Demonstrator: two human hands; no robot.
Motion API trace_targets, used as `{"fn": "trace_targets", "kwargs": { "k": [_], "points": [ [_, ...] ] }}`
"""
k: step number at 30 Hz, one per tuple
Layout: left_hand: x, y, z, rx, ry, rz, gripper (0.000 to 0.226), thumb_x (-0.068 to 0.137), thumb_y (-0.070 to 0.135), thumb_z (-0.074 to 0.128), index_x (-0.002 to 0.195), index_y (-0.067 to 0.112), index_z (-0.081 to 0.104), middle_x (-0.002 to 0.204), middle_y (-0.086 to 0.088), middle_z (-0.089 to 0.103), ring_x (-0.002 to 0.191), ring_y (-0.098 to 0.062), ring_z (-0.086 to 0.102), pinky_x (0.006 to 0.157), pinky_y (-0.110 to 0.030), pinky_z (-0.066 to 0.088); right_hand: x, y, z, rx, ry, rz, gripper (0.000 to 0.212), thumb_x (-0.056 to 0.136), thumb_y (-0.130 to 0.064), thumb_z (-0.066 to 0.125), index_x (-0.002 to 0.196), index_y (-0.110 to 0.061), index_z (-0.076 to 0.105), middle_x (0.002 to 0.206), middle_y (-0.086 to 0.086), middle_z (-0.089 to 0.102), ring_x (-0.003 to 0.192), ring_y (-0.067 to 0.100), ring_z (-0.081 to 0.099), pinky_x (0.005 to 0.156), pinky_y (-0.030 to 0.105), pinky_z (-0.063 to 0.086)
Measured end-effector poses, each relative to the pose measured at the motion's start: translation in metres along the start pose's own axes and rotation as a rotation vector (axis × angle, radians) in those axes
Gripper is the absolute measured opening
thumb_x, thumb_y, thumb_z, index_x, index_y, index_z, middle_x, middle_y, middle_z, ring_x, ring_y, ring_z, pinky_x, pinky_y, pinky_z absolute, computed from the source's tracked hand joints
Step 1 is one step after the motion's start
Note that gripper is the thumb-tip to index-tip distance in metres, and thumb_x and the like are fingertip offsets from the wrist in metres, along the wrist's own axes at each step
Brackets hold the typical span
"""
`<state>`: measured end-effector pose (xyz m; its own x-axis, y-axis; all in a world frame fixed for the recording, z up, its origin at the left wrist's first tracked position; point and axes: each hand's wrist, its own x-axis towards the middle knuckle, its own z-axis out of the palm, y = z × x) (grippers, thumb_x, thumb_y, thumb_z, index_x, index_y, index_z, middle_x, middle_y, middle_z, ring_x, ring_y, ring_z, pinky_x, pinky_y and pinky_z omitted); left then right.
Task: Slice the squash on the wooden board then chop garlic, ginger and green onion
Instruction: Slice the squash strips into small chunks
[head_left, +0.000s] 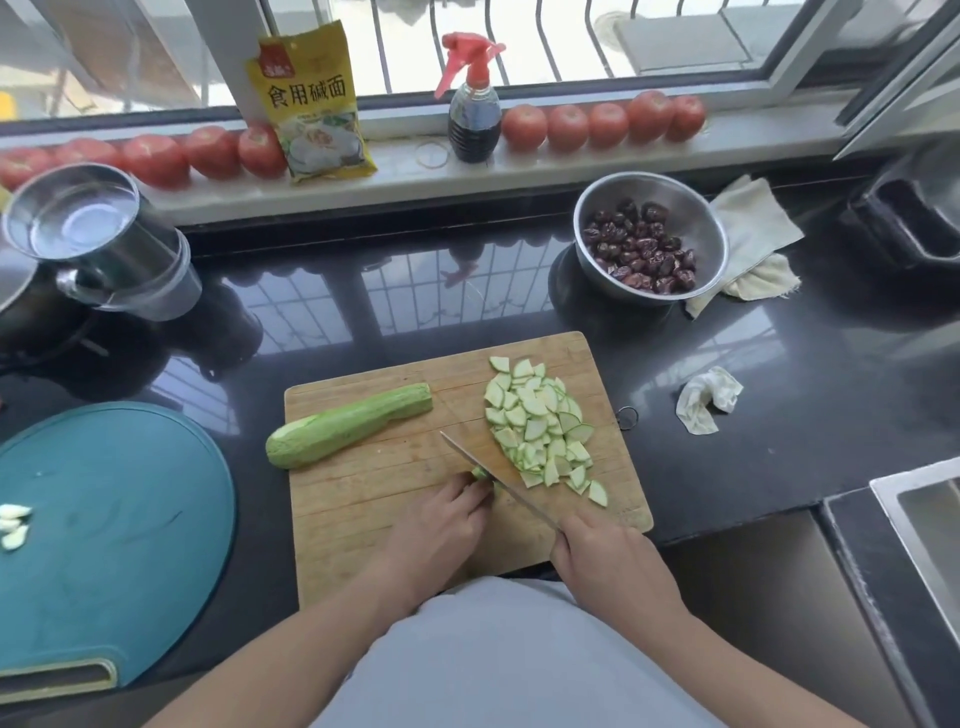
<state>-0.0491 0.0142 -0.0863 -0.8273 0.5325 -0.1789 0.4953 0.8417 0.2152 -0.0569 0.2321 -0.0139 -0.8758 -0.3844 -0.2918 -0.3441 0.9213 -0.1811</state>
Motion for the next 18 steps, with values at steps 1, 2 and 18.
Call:
{"fn": "trace_targets", "kwargs": {
  "k": [1, 2, 18],
  "points": [
    [0.000, 0.000, -0.001, 0.001, 0.010, 0.003, 0.049, 0.093, 0.001, 0.040, 0.141, -0.002, 0.052, 0.148, -0.015, 0.049, 0.133, -0.033, 0.049, 0.102, -0.040, 0.049, 0.000, 0.000, -0.001, -0.022, -0.012, -0.010, 0.039, 0.075, -0.016, 0.076, 0.058, -0.017, 0.040, 0.057, 0.001, 0.046, 0.036, 0.030, 0.043, 0.038, 0.029, 0.019],
    [0.000, 0.000, -0.001, -0.002, 0.023, 0.007, 0.049, 0.092, 0.001, 0.042, 0.139, -0.002, 0.055, 0.147, -0.015, 0.051, 0.132, -0.033, 0.051, 0.101, -0.040, 0.050, 0.001, 0.001, 0.000, -0.038, -0.022, -0.013, 0.038, 0.072, -0.016, 0.078, 0.057, -0.016, 0.042, 0.056, 0.001, 0.046, 0.034, 0.030, 0.043, 0.038, 0.029, 0.017],
    [-0.002, -0.001, 0.004, -0.020, 0.019, -0.010, 0.043, 0.080, -0.003, 0.061, 0.123, -0.001, 0.065, 0.127, -0.013, 0.061, 0.117, -0.029, 0.060, 0.087, -0.035, 0.058, 0.019, 0.011, 0.016, 0.225, 0.040, -0.018, 0.009, 0.091, -0.024, 0.048, 0.082, -0.022, 0.049, 0.072, -0.010, 0.047, 0.063, 0.015, 0.046, 0.051, 0.031, 0.033]
  ]
}}
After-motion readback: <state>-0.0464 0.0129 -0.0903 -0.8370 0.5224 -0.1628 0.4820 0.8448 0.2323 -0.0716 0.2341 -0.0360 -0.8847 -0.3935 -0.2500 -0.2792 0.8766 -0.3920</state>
